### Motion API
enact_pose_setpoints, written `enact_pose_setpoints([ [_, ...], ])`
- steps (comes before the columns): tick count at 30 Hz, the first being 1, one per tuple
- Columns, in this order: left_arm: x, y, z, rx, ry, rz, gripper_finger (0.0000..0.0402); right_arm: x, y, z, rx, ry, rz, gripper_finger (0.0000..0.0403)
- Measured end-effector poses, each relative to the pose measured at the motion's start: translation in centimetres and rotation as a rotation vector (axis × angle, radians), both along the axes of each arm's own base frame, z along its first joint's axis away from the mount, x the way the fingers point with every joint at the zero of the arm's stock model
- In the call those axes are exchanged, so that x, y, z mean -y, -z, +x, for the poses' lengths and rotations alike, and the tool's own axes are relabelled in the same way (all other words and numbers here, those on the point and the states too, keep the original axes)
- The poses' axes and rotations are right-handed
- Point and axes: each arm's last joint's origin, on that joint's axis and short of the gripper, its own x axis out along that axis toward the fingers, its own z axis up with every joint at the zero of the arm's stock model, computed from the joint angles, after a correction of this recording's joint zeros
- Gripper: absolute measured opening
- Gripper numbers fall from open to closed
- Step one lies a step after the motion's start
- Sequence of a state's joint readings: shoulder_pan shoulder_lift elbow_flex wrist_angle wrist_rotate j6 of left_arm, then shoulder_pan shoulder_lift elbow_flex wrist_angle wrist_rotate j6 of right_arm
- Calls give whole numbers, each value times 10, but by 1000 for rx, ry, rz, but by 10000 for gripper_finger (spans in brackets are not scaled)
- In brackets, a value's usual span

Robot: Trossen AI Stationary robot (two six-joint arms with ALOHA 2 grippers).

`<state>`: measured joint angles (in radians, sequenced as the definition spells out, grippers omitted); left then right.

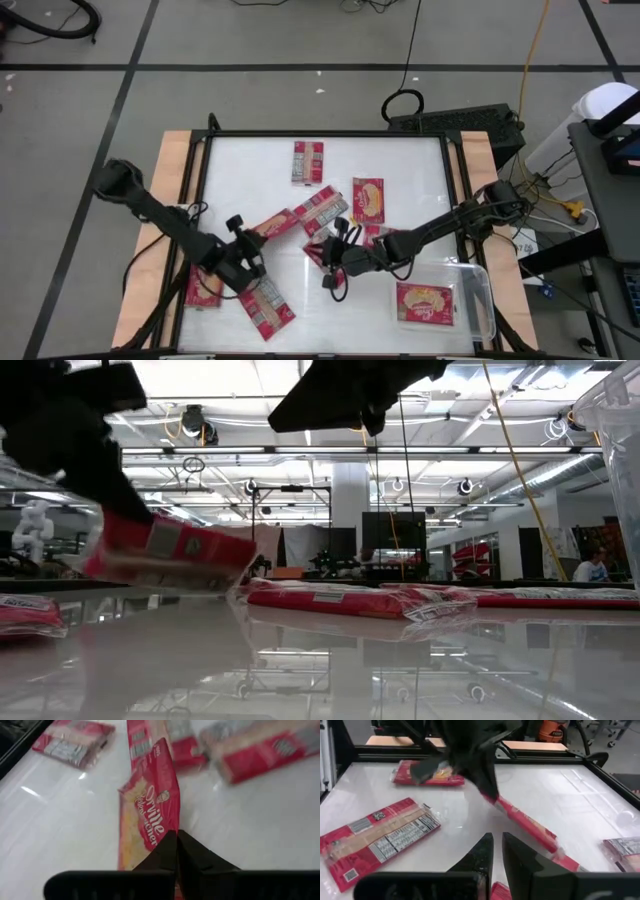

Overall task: Sort popcorn bags into baskets
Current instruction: Put the red popcorn pack into the transparent bin

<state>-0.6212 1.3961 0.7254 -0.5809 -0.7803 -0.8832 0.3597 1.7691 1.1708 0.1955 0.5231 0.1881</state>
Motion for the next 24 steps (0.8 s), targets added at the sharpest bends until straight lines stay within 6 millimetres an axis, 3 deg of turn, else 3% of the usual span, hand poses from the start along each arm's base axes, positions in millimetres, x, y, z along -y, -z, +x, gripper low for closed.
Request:
enact_pose_setpoints([
  [6, -4, -24, -7, 75, 41, -56, 6, -1, -2, 1, -12, -10, -12, 32],
  [11, -6, -40, -11, 130, 98, -125, 4, -8, -23, 15, -47, -32, -23, 32],
  [14, -4, -48, -9, 181, 135, -134, 4, -13, -21, 26, -150, -61, -96, 32],
  [19, -1, -54, -5, 230, 180, -144, 4, -17, -16, 45, -308, -75, -173, 40],
  [24, 2, -50, -1, 218, 196, -160, 3, -20, -34, 57, -377, -52, -219, 82],
])
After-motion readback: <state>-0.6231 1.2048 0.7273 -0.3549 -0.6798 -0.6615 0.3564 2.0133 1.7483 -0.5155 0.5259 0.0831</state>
